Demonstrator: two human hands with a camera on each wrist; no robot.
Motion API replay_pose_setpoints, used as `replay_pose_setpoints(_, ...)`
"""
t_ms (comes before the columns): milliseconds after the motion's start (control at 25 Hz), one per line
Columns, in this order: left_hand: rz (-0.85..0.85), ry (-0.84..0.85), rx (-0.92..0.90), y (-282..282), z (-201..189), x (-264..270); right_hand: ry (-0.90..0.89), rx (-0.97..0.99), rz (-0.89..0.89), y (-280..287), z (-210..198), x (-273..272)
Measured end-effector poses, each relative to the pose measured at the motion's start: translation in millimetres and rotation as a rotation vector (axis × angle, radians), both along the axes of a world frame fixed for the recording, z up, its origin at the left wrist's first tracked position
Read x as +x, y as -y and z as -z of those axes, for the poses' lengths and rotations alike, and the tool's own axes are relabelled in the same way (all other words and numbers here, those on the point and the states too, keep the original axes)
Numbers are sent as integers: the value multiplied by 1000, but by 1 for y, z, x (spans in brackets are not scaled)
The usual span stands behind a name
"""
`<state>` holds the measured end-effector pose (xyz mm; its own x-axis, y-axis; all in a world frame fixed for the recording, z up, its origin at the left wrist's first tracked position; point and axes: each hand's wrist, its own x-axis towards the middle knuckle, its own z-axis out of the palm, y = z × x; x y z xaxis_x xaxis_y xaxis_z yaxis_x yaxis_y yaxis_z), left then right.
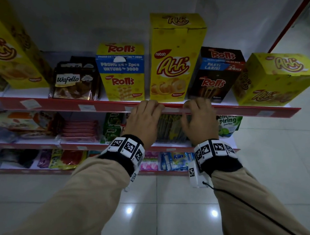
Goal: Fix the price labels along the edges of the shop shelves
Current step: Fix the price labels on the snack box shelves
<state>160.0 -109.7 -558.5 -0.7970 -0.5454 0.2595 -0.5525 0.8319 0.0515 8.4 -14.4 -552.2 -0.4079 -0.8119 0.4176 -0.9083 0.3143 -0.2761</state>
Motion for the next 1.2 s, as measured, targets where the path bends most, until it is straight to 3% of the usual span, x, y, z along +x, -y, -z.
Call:
replay_pose_setpoints(120,21,-13,10,3,-1,-1,-3,-48,-111,5,6,11)
replay_pose_setpoints(320,42,28,-26,7,1,-2,-9,-5,-81,7,11,16)
replay_pose_setpoints(640,59,-41,-60,11,8,-1,2,80,-42,17,5,16)
replay_pose_setpoints(920,90,-71,15,10,9,3,-62,100,-70,18,5,14)
replay_pose_setpoints(1080,63,-187,158,15,2,1,229,-119,-41,20,1,7)
replay_pose_setpoints(1200,44,-251,251,17,0,-1,656,-312,35,21,-2,10)
